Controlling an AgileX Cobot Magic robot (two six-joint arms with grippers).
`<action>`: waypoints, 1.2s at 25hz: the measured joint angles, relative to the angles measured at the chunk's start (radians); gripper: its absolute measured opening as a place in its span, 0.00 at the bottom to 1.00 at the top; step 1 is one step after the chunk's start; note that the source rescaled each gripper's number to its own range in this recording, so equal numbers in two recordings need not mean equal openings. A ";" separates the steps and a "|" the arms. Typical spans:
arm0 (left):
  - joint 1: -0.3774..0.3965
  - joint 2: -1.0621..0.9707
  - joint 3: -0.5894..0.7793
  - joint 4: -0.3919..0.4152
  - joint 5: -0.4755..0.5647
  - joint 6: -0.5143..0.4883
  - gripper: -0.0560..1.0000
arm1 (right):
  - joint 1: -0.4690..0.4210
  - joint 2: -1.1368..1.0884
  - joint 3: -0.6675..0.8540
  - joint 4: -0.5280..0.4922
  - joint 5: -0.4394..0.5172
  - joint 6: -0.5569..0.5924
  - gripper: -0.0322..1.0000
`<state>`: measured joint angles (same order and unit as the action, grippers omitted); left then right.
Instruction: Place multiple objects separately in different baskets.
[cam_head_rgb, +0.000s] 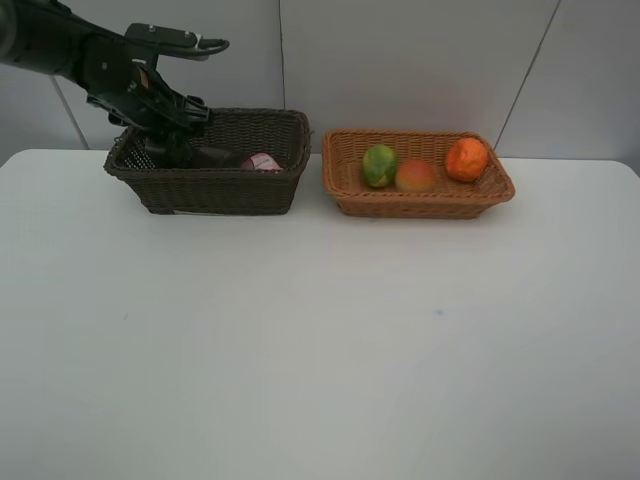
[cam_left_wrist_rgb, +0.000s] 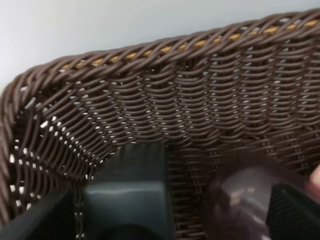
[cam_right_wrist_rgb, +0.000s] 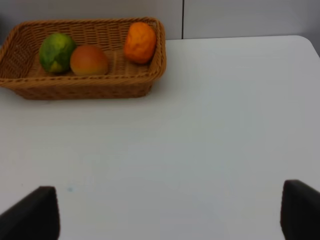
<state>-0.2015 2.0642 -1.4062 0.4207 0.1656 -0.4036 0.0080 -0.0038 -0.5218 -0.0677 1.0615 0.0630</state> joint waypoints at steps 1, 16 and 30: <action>0.000 -0.011 0.000 -0.003 0.008 -0.001 1.00 | 0.000 0.000 0.000 0.000 0.000 0.000 0.95; 0.000 -0.492 0.304 -0.106 0.214 -0.001 1.00 | 0.000 0.000 0.000 0.000 0.000 0.000 0.95; 0.000 -1.285 0.625 -0.228 0.673 0.149 1.00 | 0.000 0.000 0.000 0.000 0.000 0.000 0.95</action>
<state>-0.2015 0.7795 -0.7814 0.1932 0.8385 -0.2542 0.0080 -0.0038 -0.5218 -0.0677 1.0615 0.0630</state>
